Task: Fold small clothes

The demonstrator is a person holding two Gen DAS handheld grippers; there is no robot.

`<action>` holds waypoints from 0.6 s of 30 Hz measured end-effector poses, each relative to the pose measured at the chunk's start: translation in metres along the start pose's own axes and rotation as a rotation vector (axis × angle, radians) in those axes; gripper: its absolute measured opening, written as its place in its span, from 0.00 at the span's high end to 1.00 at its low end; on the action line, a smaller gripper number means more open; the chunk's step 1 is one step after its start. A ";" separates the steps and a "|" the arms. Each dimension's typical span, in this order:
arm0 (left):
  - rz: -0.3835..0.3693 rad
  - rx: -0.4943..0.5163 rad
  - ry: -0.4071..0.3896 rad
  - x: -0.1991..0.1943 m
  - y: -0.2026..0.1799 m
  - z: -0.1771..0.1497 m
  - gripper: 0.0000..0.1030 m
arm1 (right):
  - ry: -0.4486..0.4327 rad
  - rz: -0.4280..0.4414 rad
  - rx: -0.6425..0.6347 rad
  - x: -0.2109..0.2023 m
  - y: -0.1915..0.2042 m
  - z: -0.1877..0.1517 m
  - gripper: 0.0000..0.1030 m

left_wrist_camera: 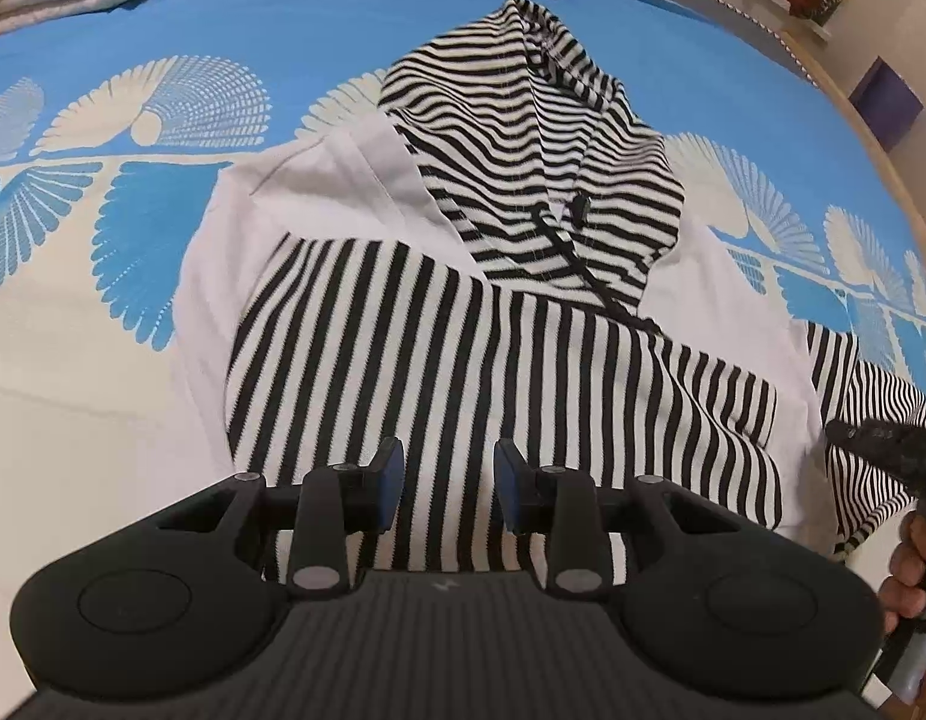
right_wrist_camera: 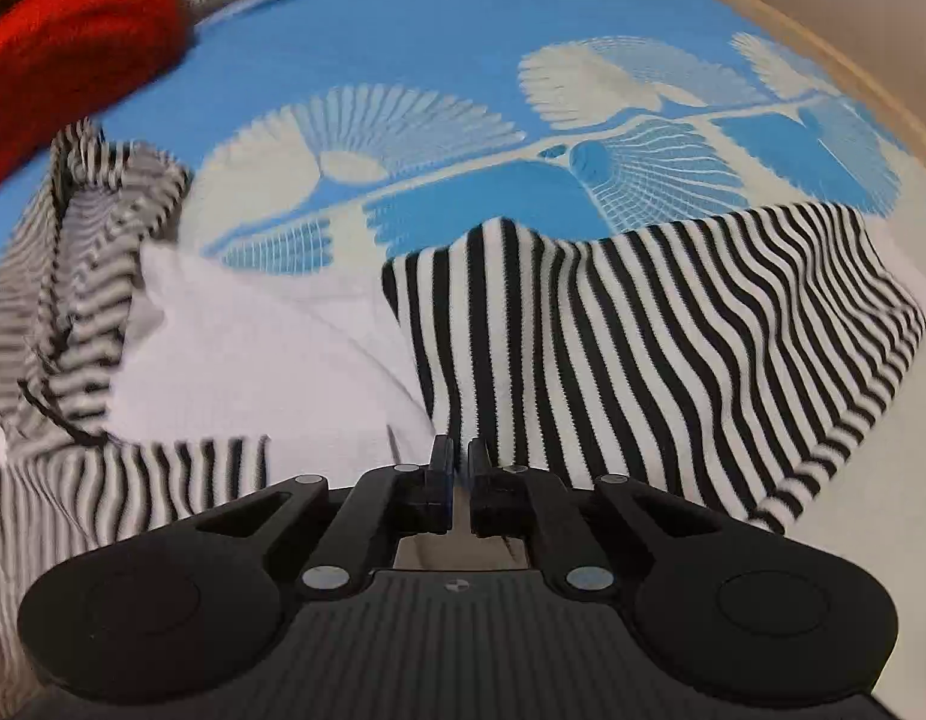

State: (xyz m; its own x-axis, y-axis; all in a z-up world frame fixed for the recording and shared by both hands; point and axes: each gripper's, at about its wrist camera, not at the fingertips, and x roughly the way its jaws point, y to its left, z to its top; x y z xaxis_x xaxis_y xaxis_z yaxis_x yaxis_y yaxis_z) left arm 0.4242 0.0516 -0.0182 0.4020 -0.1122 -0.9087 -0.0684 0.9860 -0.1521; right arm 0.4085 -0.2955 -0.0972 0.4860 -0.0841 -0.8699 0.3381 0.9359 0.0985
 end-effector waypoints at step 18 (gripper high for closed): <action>0.000 0.102 0.010 0.011 -0.059 -0.015 0.53 | -0.021 0.096 0.116 -0.047 -0.064 0.020 0.58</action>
State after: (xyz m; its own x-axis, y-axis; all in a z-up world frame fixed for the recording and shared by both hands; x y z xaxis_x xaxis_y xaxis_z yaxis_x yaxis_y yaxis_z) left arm 0.4190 -0.0091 -0.0248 0.3929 -0.1134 -0.9125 0.0253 0.9933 -0.1125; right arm 0.3804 -0.3583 -0.0529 0.5372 -0.0046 -0.8435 0.3799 0.8941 0.2370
